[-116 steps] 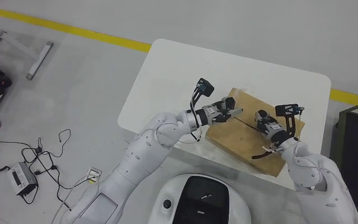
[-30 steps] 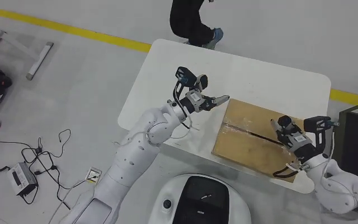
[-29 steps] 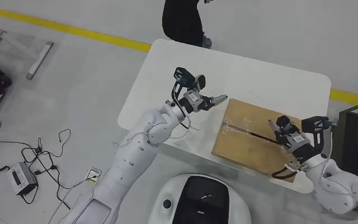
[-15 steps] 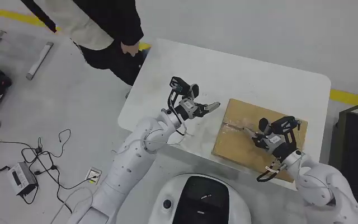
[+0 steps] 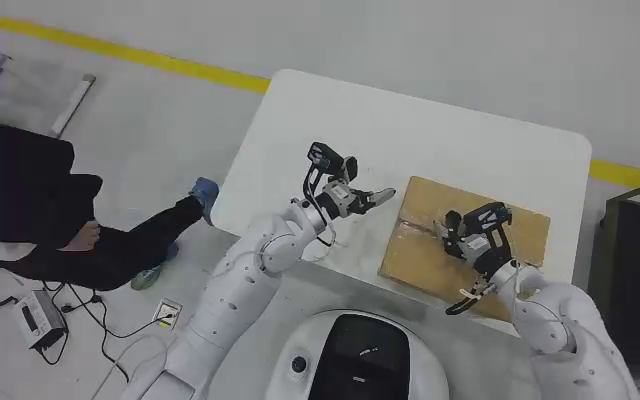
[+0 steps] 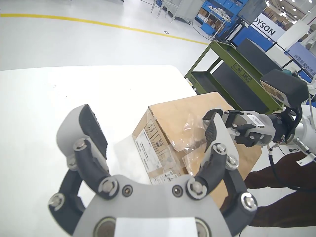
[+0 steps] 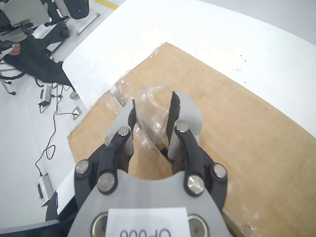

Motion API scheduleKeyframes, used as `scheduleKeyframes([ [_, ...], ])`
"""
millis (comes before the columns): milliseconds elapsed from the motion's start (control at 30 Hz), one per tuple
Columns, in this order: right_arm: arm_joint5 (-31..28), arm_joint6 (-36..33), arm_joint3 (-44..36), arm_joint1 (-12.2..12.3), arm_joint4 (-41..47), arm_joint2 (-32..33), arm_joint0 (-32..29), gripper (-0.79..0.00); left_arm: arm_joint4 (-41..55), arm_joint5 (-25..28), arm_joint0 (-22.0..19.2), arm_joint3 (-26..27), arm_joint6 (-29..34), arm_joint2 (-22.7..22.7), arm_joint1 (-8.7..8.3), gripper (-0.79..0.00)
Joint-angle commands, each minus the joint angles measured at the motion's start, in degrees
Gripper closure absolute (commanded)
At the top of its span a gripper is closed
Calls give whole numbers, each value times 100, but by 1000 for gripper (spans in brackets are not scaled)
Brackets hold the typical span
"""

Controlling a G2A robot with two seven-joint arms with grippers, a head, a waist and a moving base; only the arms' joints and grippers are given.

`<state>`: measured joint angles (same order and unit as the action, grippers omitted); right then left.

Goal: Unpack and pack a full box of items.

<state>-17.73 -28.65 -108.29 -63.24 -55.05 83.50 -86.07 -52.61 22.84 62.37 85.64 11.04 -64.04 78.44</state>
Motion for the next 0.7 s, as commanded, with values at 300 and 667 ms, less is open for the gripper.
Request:
scheduleKeyframes([
  [300, 557, 285, -312, -8, 408, 343, -393, 0, 215, 133, -51, -60, 508, 106, -11, -785],
  [667, 952, 375, -524, -24, 762, 558, -904, 0, 414, 237, -142, -203, 650, 187, -11, -785],
])
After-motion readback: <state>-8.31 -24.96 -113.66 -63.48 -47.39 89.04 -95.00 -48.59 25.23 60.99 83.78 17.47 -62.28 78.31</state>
